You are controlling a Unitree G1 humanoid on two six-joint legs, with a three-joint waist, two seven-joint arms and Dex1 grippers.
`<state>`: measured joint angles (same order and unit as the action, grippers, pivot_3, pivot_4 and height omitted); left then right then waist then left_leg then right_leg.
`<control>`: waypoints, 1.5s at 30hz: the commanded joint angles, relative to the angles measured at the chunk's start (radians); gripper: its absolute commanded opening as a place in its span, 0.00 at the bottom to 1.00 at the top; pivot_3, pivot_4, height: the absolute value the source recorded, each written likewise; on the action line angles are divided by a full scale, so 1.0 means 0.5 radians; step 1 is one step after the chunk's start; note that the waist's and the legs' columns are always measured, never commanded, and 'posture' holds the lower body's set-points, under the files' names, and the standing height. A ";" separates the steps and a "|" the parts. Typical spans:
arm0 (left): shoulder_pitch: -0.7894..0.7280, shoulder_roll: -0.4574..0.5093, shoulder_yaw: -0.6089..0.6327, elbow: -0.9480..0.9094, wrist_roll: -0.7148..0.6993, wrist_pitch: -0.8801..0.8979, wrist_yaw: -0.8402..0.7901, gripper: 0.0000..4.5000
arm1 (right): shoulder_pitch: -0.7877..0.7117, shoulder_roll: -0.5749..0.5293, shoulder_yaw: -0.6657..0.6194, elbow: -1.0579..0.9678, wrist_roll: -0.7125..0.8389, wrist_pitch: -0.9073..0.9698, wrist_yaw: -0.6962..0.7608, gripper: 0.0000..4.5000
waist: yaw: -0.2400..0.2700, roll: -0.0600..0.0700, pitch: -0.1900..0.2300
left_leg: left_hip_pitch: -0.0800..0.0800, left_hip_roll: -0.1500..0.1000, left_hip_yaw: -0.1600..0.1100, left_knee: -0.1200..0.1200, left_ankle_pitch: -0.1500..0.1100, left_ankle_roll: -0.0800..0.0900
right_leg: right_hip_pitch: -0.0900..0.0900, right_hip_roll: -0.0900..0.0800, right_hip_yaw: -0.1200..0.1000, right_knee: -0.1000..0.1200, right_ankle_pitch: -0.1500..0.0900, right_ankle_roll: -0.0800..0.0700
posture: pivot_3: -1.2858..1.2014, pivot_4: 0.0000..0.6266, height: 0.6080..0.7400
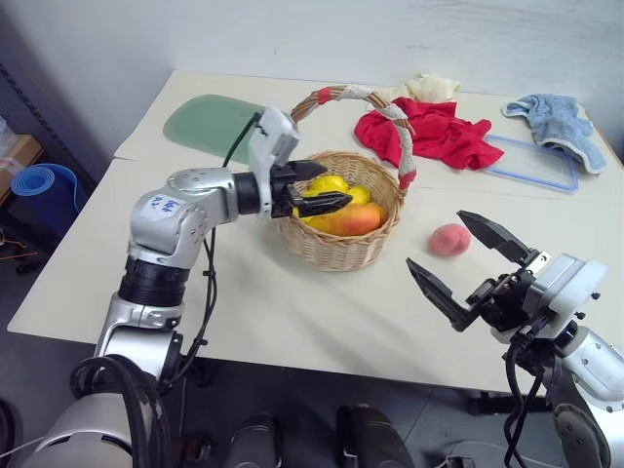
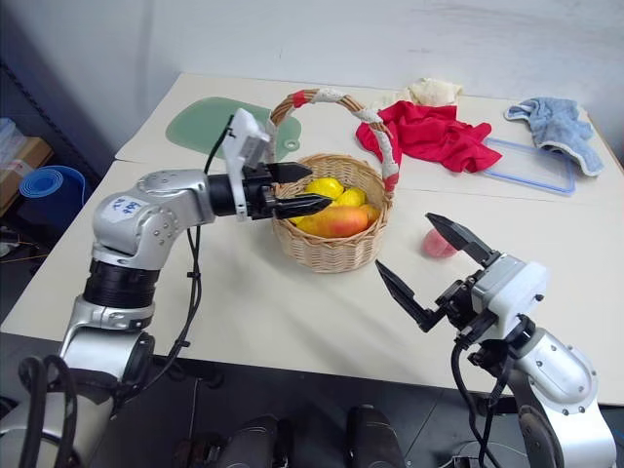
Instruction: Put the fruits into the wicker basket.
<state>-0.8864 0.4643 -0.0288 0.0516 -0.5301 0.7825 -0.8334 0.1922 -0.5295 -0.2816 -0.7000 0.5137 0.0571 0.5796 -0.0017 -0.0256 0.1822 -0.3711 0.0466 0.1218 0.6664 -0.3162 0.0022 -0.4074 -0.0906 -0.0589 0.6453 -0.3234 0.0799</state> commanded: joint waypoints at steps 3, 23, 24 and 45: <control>0.292 0.350 0.191 -0.241 -0.220 -0.326 -0.756 0.99 | 0.275 0.039 -0.396 0.176 0.001 -0.167 0.062 1.00 | -0.003 0.000 0.000 | -0.001 0.001 0.001 0.000 0.000 0.000 | -0.001 0.000 0.000 -0.001 0.000 0.000 | 0.52 0.24 1.00; 0.835 0.562 0.542 -0.194 -0.286 -0.730 -0.832 0.99 | -0.344 -0.447 -0.316 1.525 -0.140 -0.297 0.661 1.00 | -0.053 0.003 0.002 | 0.007 0.000 0.004 -0.003 -0.001 0.002 | 0.001 -0.005 0.008 0.005 -0.002 -0.003 | 0.52 0.24 1.00; 0.816 0.545 0.541 -0.209 -0.315 -0.691 -0.808 0.99 | -0.514 -0.493 -0.229 1.642 -0.193 -0.206 0.651 1.00 | -0.052 0.004 0.002 | 0.007 0.000 0.004 -0.001 -0.001 0.001 | 0.001 -0.005 0.008 0.005 -0.002 -0.003 | 0.52 0.24 1.00; 0.799 0.403 0.503 -0.449 -0.423 -0.580 -0.611 0.99 | -1.986 -0.360 0.531 3.045 -0.689 0.173 0.990 1.00 | -0.055 0.005 0.003 | -0.002 0.000 0.006 0.001 0.002 0.001 | -0.005 -0.005 0.006 0.004 -0.001 -0.003 | 0.52 0.24 1.00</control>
<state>-0.4897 0.6658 0.2119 -0.1333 -0.7109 0.4903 -1.1464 -0.7828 -0.6967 -0.0071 0.8262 0.1732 0.1544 1.0519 -0.0295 -0.0231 0.1835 -0.3720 0.0467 0.1250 0.6667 -0.3151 0.0025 -0.4099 -0.0931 -0.0560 0.6471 -0.3241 0.0785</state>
